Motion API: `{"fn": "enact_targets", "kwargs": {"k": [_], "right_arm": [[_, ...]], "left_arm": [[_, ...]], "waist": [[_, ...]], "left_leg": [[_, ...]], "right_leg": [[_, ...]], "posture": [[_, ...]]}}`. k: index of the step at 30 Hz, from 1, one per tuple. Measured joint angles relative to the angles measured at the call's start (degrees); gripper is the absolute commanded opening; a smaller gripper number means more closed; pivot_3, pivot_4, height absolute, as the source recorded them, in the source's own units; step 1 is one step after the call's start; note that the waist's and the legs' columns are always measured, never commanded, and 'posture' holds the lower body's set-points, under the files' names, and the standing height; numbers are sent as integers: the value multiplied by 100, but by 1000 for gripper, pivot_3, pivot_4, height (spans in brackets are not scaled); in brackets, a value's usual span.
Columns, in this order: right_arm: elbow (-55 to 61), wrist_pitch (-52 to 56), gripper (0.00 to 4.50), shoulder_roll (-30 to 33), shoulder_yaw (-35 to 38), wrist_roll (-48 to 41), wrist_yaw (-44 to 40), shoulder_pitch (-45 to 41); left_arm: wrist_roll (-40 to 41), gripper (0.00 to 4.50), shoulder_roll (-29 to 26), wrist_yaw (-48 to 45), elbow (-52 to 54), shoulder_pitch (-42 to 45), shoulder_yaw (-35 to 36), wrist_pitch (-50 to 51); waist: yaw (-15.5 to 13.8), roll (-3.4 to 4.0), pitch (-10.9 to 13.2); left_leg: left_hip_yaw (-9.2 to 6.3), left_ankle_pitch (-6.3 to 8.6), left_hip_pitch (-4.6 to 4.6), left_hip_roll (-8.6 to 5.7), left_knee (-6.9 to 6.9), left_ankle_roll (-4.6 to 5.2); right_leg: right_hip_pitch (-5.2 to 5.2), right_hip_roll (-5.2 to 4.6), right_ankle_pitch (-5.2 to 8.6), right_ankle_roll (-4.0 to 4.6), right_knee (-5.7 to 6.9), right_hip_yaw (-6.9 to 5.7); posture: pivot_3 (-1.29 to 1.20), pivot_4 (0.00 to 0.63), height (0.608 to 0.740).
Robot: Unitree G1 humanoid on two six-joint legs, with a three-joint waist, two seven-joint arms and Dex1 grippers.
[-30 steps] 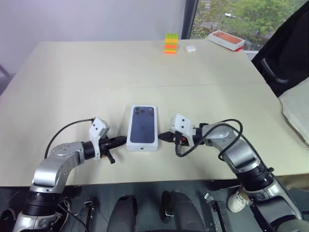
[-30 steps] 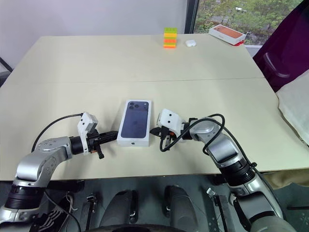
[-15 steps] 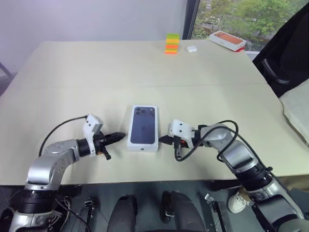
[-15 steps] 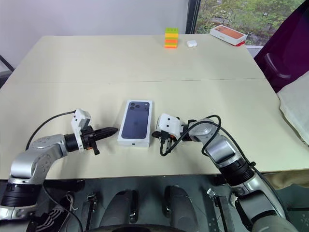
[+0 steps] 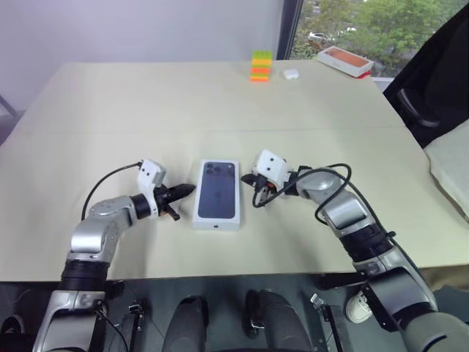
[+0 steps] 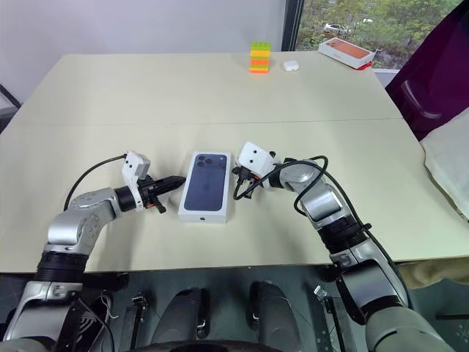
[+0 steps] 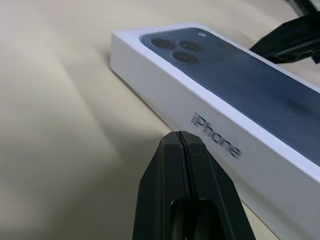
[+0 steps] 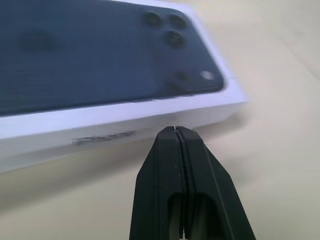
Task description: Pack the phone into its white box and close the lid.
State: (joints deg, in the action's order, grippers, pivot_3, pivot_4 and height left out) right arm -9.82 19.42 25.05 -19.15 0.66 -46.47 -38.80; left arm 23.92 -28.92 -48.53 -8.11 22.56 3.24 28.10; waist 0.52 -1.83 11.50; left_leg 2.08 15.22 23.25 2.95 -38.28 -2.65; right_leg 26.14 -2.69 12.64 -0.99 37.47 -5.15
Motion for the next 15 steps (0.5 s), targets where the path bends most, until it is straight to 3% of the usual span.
{"fn": "enact_targets", "kwargs": {"k": [15], "right_arm": [[-176,-94,36,-244,24,142,109,13]], "left_arm": [[-436,0,356,216,-354,215,-136,-491]], "waist": [[6,0,0]], "left_leg": [[1,0,-1,0,0,-1]], "right_leg": [[-1,-1,0,0,2,0]], "posture": [[0,150,740]]}}
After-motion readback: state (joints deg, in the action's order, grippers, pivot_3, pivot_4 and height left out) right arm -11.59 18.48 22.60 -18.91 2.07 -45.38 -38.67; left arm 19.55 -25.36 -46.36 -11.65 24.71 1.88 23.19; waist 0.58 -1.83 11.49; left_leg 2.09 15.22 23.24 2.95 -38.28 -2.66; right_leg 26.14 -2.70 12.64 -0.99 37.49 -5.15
